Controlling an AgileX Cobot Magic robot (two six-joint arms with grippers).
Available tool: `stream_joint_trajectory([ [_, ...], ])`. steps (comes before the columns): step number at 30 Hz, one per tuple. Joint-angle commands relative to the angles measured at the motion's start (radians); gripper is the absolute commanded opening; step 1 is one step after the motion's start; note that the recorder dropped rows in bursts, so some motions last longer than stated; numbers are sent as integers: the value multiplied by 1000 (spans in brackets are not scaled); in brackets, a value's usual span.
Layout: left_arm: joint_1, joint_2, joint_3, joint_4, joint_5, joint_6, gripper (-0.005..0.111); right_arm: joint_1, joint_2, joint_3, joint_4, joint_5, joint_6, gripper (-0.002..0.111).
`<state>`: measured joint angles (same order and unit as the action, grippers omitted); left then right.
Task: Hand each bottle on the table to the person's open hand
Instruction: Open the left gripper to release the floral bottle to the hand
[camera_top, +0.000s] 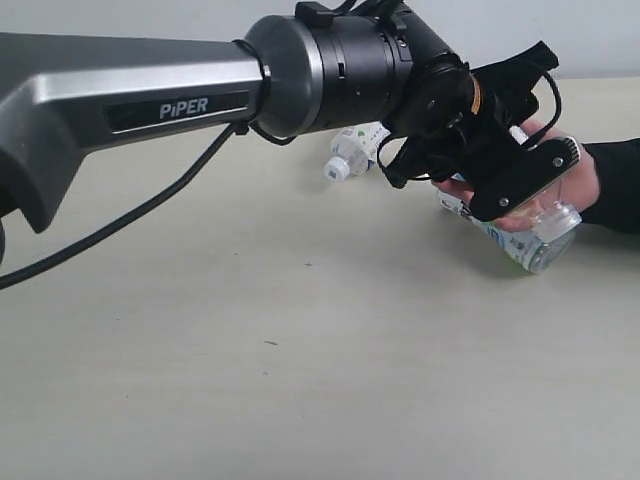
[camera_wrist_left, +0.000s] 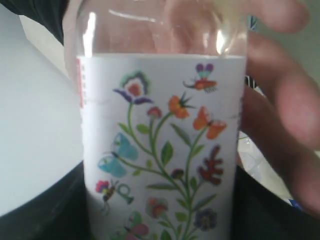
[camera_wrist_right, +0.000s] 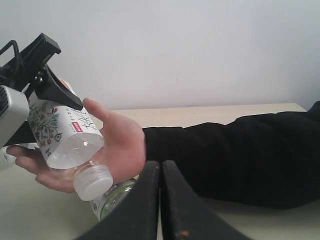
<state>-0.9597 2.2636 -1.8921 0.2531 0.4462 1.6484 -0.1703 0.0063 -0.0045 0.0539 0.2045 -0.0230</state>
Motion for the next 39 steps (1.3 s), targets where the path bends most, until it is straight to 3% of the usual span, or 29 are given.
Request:
stream_joint_trajectory([
  [1, -5, 6, -7, 2, -10, -1, 0, -5, -6, 4, -2, -4, 0, 1],
  [4, -5, 6, -7, 2, -15, -1, 0, -5, -6, 4, -2, -4, 0, 1],
  [7, -7, 6, -7, 2, -15, -4, 11, -5, -6, 4, -2, -4, 0, 1],
  [13, -7, 6, -7, 2, -17, -4, 57, -5, -6, 4, -2, -4, 0, 1],
  [16, -7, 6, -7, 2, -28, -12, 73, -5, -6, 4, -4, -4, 0, 1],
  [39, -7, -20, -7, 55, -23, -11, 76, -5, -6, 4, -4, -4, 0, 1],
])
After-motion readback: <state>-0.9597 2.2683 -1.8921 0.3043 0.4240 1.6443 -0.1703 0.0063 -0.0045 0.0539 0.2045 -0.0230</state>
